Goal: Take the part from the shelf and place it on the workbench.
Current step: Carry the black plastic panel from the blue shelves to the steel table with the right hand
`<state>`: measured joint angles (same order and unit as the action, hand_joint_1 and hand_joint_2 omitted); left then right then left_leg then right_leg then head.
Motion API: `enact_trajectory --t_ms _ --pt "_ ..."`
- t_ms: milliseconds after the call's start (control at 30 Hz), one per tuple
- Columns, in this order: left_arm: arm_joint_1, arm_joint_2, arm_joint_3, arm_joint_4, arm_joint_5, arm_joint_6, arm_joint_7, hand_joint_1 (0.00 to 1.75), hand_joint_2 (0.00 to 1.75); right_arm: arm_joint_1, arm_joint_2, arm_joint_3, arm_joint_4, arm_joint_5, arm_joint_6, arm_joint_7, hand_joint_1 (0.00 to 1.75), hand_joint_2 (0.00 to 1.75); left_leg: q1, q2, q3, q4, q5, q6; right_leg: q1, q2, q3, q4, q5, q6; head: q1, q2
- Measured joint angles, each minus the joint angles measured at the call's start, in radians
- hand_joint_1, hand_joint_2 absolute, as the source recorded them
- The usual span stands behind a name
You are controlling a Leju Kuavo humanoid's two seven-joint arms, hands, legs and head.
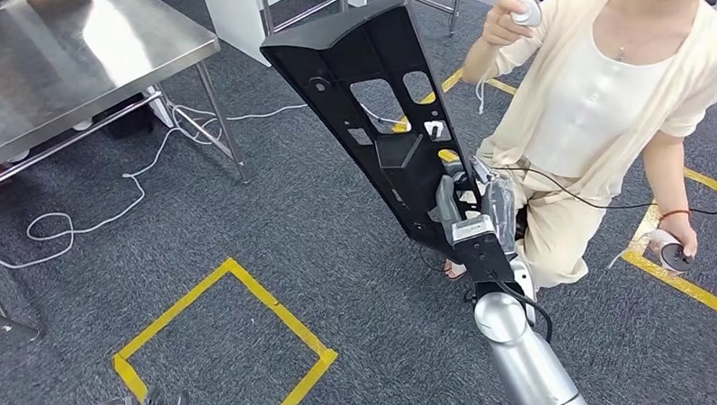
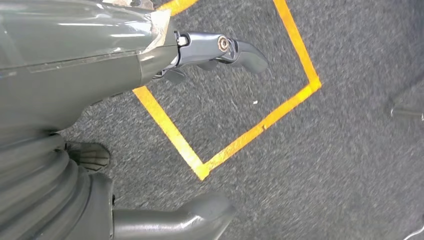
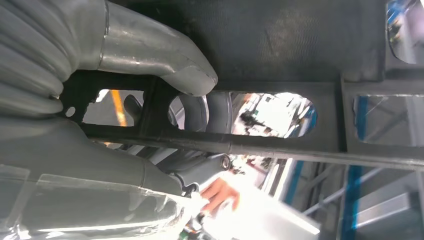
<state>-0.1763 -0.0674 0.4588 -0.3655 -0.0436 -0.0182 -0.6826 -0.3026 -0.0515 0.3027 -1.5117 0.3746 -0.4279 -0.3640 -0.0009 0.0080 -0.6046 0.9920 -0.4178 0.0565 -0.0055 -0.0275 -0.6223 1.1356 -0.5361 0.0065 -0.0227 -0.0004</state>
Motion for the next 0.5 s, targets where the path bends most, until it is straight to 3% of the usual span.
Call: enact_trajectory --t_ms 67,100,133,200,267,333,400,467,500 --pt "0.0 0.0 0.0 0.0 0.0 0.0 0.0 0.0 1.75 0.002 -0.002 0.001 0.004 0.0 0.0 0.001 1.75 1.75 0.001 -0.023 0.0 -0.001 0.001 0.002 -0.004 0.019 -0.065 0.13 -0.047 -0.001 0.003 0.0" --pt "0.001 -0.001 0.001 0.0 0.0 0.0 0.0 0.0 1.75 0.003 -0.002 0.002 0.006 0.0 0.0 0.001 1.75 1.75 0.002 -0.035 0.0 0.0 0.001 0.002 -0.007 0.021 -0.086 0.165 -0.054 0.004 0.003 0.0" --pt "0.002 -0.001 0.001 0.0 0.0 0.0 0.0 0.0 1.75 0.004 -0.002 0.002 0.008 0.0 0.0 0.002 1.75 1.75 0.002 -0.047 0.0 0.001 0.001 0.001 -0.009 0.022 -0.089 0.163 -0.044 0.012 0.003 0.0" --pt "0.003 -0.003 0.002 0.0 0.0 0.0 0.0 0.0 1.75 0.001 -0.003 0.003 0.01 0.003 0.0 0.004 1.75 1.75 0.004 -0.071 0.0 0.007 -0.002 -0.003 -0.016 0.033 -0.041 0.048 0.015 0.034 0.003 0.0" --pt "0.003 -0.004 0.002 0.0 0.0 -0.001 0.0 0.0 1.75 -0.006 -0.002 0.004 0.011 0.008 0.003 0.008 1.75 1.75 0.003 -0.091 -0.006 0.019 -0.009 -0.015 -0.022 0.054 0.014 -0.075 0.064 0.041 0.004 0.0" --pt "0.004 -0.004 0.003 0.001 0.0 -0.001 0.0 0.0 1.75 -0.011 0.0 0.005 0.013 0.015 0.01 0.011 1.75 1.75 0.004 -0.103 -0.014 0.025 -0.01 -0.029 -0.019 0.059 0.028 -0.107 0.074 0.031 0.002 0.0" --pt "0.006 -0.005 0.004 0.002 0.0 -0.001 0.0 0.0 1.75 -0.014 0.002 0.006 0.013 0.024 0.016 0.013 1.75 1.75 0.01 -0.106 -0.019 0.025 -0.009 -0.041 -0.017 0.046 0.03 -0.109 0.079 0.017 0.002 0.0" --pt "0.007 -0.005 0.006 0.003 -0.001 -0.002 -0.002 0.0 1.75 -0.022 0.005 0.006 0.013 0.032 0.019 0.015 1.75 1.75 0.013 -0.075 -0.035 0.059 -0.031 -0.051 -0.022 0.033 0.034 -0.115 0.081 0.002 -0.002 0.0" --pt "0.005 -0.006 0.006 0.003 -0.001 -0.003 -0.002 0.0 1.75 -0.027 0.007 0.006 0.015 0.037 0.02 0.017 1.75 1.75 0.014 -0.052 -0.057 0.105 -0.056 -0.056 -0.023 0.026 0.035 -0.116 0.082 -0.004 -0.004 0.0"
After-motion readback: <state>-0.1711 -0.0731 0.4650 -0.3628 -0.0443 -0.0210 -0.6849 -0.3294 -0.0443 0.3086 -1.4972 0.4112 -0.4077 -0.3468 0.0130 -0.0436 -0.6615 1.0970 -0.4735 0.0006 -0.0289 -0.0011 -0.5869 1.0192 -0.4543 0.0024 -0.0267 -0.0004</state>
